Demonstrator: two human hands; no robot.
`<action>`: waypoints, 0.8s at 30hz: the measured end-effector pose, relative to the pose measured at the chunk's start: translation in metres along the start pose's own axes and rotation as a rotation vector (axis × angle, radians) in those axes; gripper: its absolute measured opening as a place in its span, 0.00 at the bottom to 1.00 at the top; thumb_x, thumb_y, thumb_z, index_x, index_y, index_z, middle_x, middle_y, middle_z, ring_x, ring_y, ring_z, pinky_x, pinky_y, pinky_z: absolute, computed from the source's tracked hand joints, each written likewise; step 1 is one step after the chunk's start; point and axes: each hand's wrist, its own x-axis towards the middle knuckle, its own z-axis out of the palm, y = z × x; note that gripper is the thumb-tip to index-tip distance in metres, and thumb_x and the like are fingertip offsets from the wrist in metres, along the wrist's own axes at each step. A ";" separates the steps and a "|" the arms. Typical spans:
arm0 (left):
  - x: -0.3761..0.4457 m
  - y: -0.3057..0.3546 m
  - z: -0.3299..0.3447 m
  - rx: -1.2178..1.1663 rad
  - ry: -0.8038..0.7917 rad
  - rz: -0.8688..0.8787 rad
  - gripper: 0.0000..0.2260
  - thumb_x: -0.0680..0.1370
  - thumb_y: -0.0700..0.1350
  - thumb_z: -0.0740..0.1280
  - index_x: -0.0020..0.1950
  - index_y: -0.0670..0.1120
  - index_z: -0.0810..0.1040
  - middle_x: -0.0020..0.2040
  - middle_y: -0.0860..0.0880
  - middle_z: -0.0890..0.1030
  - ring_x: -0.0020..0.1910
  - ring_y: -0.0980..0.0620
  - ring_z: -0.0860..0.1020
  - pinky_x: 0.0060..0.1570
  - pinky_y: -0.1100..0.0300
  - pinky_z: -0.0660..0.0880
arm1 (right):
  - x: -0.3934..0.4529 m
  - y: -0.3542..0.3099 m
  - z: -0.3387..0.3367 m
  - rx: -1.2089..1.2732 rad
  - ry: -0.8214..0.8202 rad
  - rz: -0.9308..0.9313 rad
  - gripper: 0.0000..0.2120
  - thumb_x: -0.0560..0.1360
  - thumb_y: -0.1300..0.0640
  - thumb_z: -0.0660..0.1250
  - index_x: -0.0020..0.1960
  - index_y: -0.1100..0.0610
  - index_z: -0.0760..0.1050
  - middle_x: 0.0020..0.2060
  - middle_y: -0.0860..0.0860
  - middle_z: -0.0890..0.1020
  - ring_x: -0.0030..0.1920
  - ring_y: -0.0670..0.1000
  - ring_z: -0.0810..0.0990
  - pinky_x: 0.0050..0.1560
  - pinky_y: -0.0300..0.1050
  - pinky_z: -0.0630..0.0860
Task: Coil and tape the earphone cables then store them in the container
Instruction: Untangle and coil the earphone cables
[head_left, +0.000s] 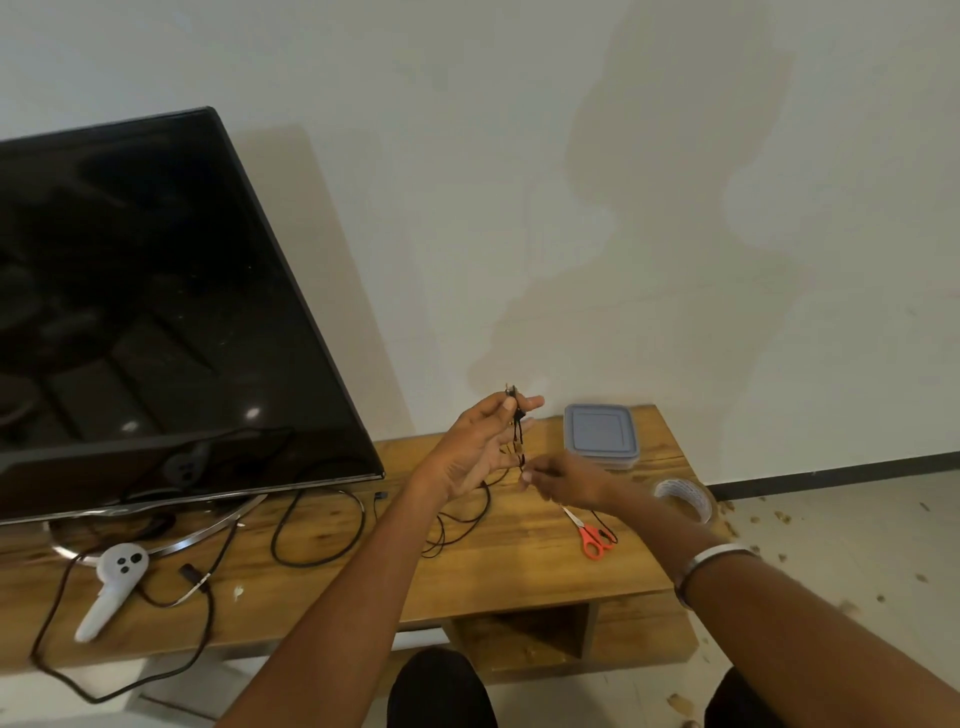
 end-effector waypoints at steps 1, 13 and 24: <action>0.000 -0.001 -0.001 0.041 0.025 0.005 0.08 0.78 0.49 0.63 0.51 0.50 0.81 0.68 0.49 0.76 0.71 0.46 0.68 0.56 0.43 0.72 | 0.000 -0.001 0.002 0.018 -0.029 -0.003 0.11 0.80 0.50 0.59 0.49 0.51 0.80 0.33 0.47 0.74 0.34 0.46 0.72 0.37 0.38 0.69; 0.006 -0.034 -0.031 0.825 0.163 0.102 0.08 0.80 0.51 0.63 0.45 0.58 0.82 0.50 0.55 0.80 0.55 0.56 0.76 0.57 0.58 0.71 | -0.008 -0.020 -0.011 0.247 -0.159 -0.025 0.12 0.80 0.57 0.61 0.53 0.63 0.80 0.27 0.47 0.68 0.27 0.44 0.65 0.29 0.37 0.63; -0.004 -0.038 -0.042 0.908 0.071 -0.058 0.11 0.82 0.47 0.61 0.44 0.54 0.81 0.53 0.50 0.79 0.56 0.52 0.76 0.57 0.55 0.70 | -0.008 -0.021 -0.034 0.291 0.008 -0.060 0.10 0.79 0.56 0.62 0.48 0.56 0.82 0.30 0.51 0.68 0.28 0.45 0.64 0.29 0.36 0.63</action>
